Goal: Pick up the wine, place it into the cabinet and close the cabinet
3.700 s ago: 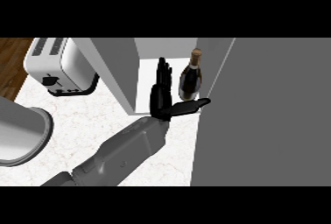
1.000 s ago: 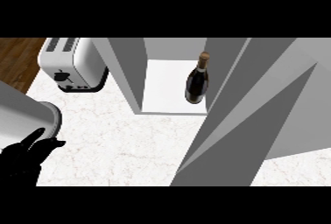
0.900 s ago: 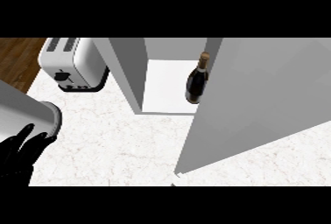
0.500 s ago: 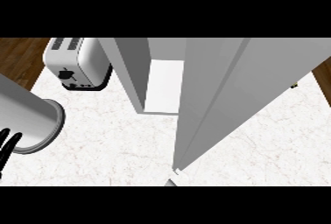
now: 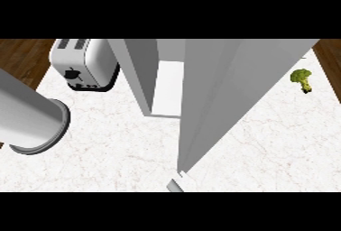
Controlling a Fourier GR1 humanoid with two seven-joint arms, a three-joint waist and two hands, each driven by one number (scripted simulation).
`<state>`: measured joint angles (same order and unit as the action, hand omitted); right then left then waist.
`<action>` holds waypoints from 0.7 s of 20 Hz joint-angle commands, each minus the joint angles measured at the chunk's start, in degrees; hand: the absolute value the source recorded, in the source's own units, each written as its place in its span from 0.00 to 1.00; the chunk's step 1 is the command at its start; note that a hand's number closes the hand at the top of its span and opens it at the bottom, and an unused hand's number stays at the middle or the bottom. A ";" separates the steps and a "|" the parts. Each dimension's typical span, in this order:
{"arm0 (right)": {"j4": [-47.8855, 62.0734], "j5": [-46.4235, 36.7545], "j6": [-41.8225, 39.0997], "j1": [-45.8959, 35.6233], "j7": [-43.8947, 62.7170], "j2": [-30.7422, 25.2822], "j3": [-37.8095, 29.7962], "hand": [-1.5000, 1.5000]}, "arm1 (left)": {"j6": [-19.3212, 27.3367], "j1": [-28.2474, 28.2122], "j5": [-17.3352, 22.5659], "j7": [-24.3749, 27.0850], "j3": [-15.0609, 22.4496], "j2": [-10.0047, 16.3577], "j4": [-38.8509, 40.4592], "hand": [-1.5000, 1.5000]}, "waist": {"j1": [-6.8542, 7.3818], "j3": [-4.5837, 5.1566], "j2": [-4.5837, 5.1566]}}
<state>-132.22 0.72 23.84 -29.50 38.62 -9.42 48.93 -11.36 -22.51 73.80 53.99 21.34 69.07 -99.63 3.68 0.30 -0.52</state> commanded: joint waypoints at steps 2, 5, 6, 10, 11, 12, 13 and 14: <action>14.94 0.92 4.19 -13.31 -0.63 8.98 -5.18 1.00 | -4.95 -0.14 -0.27 0.72 -1.72 -0.14 3.00 0.00 | 0.39 0.12 0.73; 21.02 2.05 6.71 -19.85 0.11 9.20 -9.40 1.00 | -9.69 -3.53 -0.07 1.73 -4.48 1.39 5.31 0.00 | 0.11 -0.07 0.39; 24.55 2.21 7.44 -21.67 -2.58 9.25 -10.51 1.00 | -9.68 -4.26 1.90 0.01 -5.37 3.00 2.96 0.00 | 0.62 -0.17 0.48; 36.28 10.55 2.10 -28.43 -7.74 9.36 -17.51 1.00 | -9.54 -3.50 0.57 -0.18 -7.14 1.18 4.41 0.00 | 0.19 -0.21 1.02; 36.57 10.82 0.39 -28.99 -8.54 9.37 -19.71 1.00 | -13.46 -5.50 2.51 -1.09 -9.22 2.98 8.02 0.00 | -0.23 -0.23 0.84; 40.24 12.62 0.58 -30.20 -10.80 9.38 -18.54 1.00 | -12.34 -5.80 0.65 -0.61 -8.60 1.74 6.14 0.00 | -0.02 -0.24 0.82; 42.08 14.25 -3.19 -31.35 -10.71 9.39 -22.34 1.00 | -13.44 -6.99 0.29 -0.02 -9.03 1.34 6.95 0.00 | 0.07 -0.24 0.83; 44.76 15.40 -3.89 -33.84 -11.01 9.40 -22.00 1.00 | -13.13 -5.06 -0.09 -0.88 -8.87 -0.14 8.03 0.00 | -0.57 -0.19 0.91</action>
<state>-96.24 11.45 23.94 -57.48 30.63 -0.40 31.09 -19.11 -27.60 74.26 51.22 13.77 70.28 -93.85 3.61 0.10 0.26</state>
